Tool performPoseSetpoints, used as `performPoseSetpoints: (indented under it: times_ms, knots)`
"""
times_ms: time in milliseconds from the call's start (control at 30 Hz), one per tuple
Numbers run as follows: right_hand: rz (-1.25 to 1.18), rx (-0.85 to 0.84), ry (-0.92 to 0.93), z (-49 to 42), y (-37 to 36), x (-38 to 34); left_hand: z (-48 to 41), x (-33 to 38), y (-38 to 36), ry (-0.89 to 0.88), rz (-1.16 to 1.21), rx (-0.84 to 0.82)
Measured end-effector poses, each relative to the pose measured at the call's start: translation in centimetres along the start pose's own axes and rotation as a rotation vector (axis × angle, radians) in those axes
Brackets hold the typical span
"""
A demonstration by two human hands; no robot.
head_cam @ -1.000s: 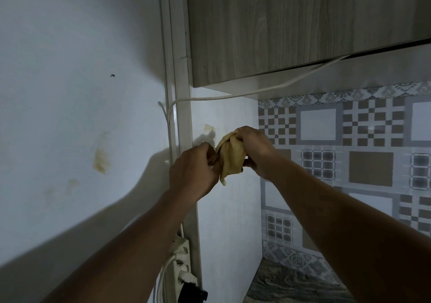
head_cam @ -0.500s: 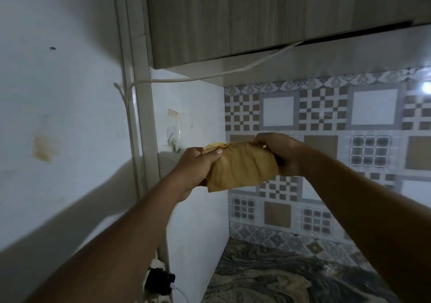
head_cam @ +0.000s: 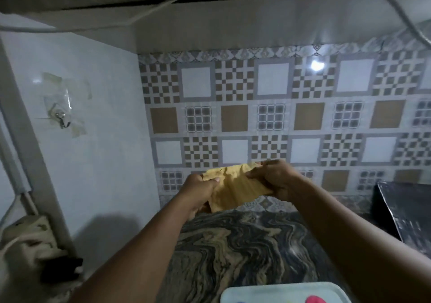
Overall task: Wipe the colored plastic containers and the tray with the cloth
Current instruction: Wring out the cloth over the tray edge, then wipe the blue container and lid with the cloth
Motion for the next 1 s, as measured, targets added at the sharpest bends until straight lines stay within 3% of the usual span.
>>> performPoseSetpoints:
  times_ms: [133, 233, 333, 433, 500, 600, 633, 733, 833, 1000]
  knots:
    - [0.459, 0.033, 0.218, 2.4, 3.3, -0.6, 0.8, -0.7, -6.0, 0.090, 0.052, -0.090]
    - [0.556, -0.104, 0.327, 5.0, 4.8, -0.9, 1.3, -0.8, -10.1, 0.163, 0.097, -0.157]
    - [0.431, -0.220, 0.314, 7.3, 6.1, -0.2, 2.7, -0.6, -13.1, 0.206, 0.213, -0.217]
    - [0.273, -0.169, 0.308, 8.2, 8.4, 0.0, 4.2, -0.8, -15.0, 0.224, 0.347, -0.360]
    - [0.135, -0.020, 0.361, 8.6, 10.3, 0.1, 4.6, -1.1, -15.9, 0.184, 0.387, -0.416]
    - [0.077, 0.277, 0.355, 9.3, 13.5, 1.5, 5.2, -1.4, -16.9, 0.112, 0.439, -0.344]
    - [0.061, 0.285, 0.277, 9.5, 14.2, 2.5, 5.5, -1.3, -17.3, 0.103, 0.450, -0.332]
    - [0.033, 0.092, 0.012, 10.9, 14.7, 5.9, 6.3, -1.4, -18.6, 0.091, 0.452, -0.324]
    - [-0.048, 0.034, 0.038, 12.0, 15.0, 6.6, 7.2, -1.6, -19.8, 0.045, 0.309, -0.264]
    - [-0.228, 0.149, 0.065, 12.2, 16.3, 6.5, 7.6, -2.5, -20.0, 0.004, 0.179, -0.240]
Point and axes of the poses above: each hand's wrist, its own z-axis away from the middle knuckle, its own y-axis out of the back of the hand, x = y × z, the point moved 4 cm from there along -z, towards the middle knuckle, and after that the axes turned 14 degrees about y, right-handed, at the moved point
